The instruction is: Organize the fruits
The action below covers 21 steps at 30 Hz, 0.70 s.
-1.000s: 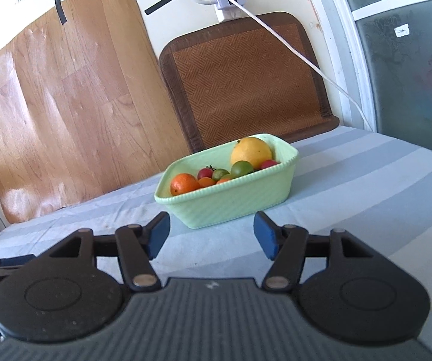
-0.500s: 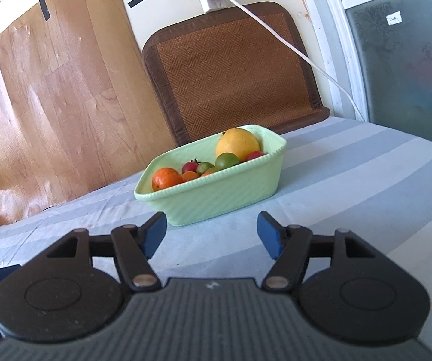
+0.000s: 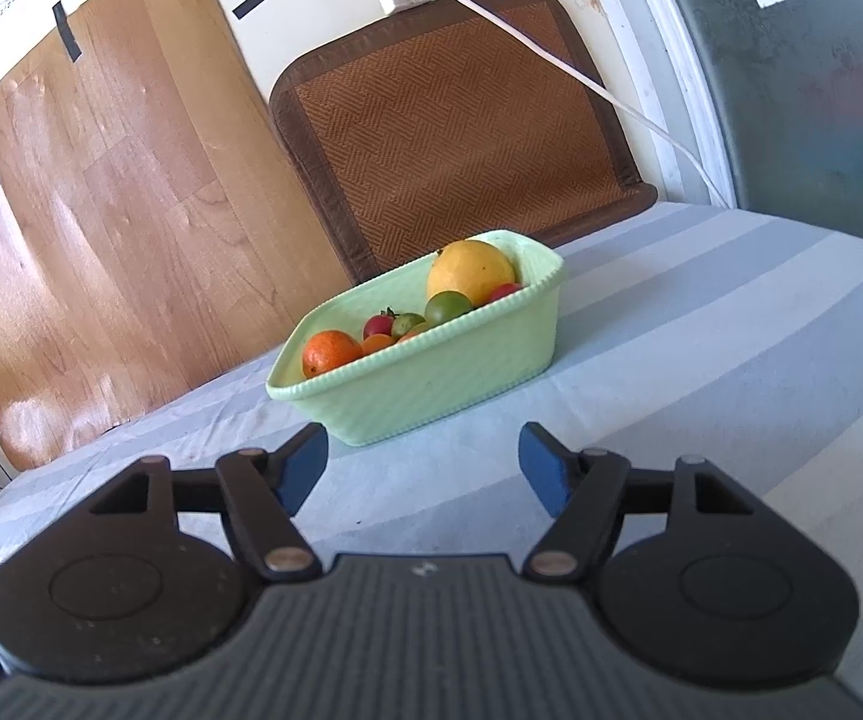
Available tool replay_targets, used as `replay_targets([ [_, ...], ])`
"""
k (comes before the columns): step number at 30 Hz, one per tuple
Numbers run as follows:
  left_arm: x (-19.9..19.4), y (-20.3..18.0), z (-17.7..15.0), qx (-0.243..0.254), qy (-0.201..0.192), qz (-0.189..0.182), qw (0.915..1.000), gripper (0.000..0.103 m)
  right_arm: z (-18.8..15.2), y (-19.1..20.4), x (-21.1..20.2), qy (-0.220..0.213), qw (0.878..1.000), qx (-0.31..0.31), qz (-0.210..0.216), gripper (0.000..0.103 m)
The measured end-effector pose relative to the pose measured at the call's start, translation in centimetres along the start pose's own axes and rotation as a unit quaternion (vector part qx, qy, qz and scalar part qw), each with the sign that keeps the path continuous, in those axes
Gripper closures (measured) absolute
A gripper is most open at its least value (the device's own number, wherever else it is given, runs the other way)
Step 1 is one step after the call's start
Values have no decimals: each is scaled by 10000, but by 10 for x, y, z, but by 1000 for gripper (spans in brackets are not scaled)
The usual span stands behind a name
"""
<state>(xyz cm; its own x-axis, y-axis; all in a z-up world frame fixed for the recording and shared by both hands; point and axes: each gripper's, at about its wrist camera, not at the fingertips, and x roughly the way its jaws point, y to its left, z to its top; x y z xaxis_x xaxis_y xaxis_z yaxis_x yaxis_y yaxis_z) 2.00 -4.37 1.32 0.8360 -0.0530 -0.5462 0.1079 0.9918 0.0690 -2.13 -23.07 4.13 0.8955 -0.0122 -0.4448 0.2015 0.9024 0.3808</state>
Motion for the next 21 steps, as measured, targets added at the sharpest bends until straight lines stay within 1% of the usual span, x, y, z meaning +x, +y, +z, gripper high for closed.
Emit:
replay_targets([
  [10,-2,1,-2,-26,-51,8,10000,0,0,-2,0,30,10000,38,34,30],
  [13,-1,0,-1,14,-16,70,10000,0,1,-3,1,61,10000,59,43,30],
  [21,-1,0,-1,-37,27,91,9999,0,1,-4,3,101,9999,61,53,30],
])
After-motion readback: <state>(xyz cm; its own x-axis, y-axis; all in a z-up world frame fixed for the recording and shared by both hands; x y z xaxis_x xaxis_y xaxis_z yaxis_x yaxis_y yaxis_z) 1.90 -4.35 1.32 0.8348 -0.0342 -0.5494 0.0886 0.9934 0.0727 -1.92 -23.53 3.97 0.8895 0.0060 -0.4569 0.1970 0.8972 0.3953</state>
